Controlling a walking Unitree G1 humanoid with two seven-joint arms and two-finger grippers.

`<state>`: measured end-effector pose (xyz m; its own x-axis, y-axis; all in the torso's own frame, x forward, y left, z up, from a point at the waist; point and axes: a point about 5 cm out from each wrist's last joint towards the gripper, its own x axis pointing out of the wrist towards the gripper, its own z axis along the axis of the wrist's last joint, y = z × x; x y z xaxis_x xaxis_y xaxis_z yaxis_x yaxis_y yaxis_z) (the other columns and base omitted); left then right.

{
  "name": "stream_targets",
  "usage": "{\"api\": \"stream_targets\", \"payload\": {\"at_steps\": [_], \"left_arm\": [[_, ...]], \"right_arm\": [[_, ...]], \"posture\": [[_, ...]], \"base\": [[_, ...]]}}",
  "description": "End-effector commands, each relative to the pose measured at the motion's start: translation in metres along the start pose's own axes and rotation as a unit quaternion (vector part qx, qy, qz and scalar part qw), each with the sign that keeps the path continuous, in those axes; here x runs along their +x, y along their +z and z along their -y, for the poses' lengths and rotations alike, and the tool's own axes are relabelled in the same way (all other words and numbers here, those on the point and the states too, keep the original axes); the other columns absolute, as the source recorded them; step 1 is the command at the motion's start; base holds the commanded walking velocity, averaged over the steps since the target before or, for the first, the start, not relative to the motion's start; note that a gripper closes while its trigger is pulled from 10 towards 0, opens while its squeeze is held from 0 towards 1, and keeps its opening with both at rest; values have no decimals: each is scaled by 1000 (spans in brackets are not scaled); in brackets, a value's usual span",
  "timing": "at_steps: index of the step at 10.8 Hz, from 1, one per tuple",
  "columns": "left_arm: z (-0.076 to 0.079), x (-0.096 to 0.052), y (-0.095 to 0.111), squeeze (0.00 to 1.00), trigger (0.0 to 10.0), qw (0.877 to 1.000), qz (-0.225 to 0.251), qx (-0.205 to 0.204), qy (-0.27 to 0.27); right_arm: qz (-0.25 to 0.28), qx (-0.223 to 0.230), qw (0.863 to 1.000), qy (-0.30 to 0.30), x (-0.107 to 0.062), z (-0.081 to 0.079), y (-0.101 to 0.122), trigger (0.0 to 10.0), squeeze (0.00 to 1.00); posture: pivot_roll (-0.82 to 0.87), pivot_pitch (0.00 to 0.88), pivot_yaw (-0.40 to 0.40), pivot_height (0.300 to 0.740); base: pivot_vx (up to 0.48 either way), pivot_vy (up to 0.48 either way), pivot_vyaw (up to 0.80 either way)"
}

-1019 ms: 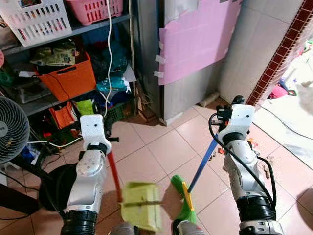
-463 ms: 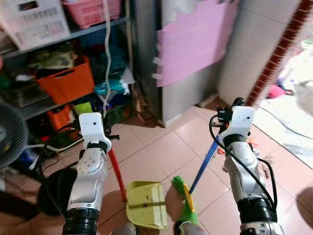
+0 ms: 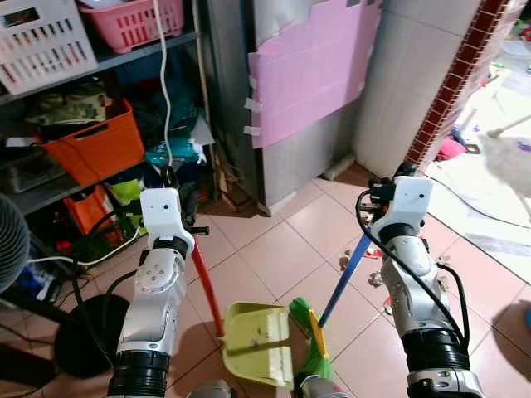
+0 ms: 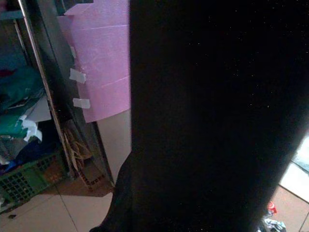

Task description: Sweep floor

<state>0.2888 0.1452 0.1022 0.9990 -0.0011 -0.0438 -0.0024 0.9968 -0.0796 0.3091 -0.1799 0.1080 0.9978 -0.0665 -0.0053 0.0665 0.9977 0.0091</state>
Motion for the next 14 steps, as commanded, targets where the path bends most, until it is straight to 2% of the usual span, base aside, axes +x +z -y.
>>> {"api": "stream_targets", "payload": {"at_steps": [1,3,6,11,14], "left_arm": [[0,5,15,0,10000,1000,27,-3,-6],[3,4,12,0,10000,1000,25,-8,-10],[5,4,13,0,10000,999,25,-12,-18],[7,4,12,0,10000,999,23,-17,-21],[9,4,11,0,10000,999,20,-19,-24]], "right_arm": [[-19,-6,1000,2,0,-1,-6,10000,0],[-18,-10,1000,2,-1,-1,-7,10000,0],[-18,-9,1000,3,-1,-1,-7,10000,0],[-22,-11,1000,3,-1,0,-9,10000,0],[-21,-12,1000,4,-1,1,-9,10000,0]], "posture": [[-16,0,77,740],[-19,0,75,740],[-21,0,77,740],[-27,0,75,740],[-29,0,73,740]], "base": [[0,0,-800],[0,0,-634],[0,0,-167],[265,0,-760],[281,0,-319]]}}
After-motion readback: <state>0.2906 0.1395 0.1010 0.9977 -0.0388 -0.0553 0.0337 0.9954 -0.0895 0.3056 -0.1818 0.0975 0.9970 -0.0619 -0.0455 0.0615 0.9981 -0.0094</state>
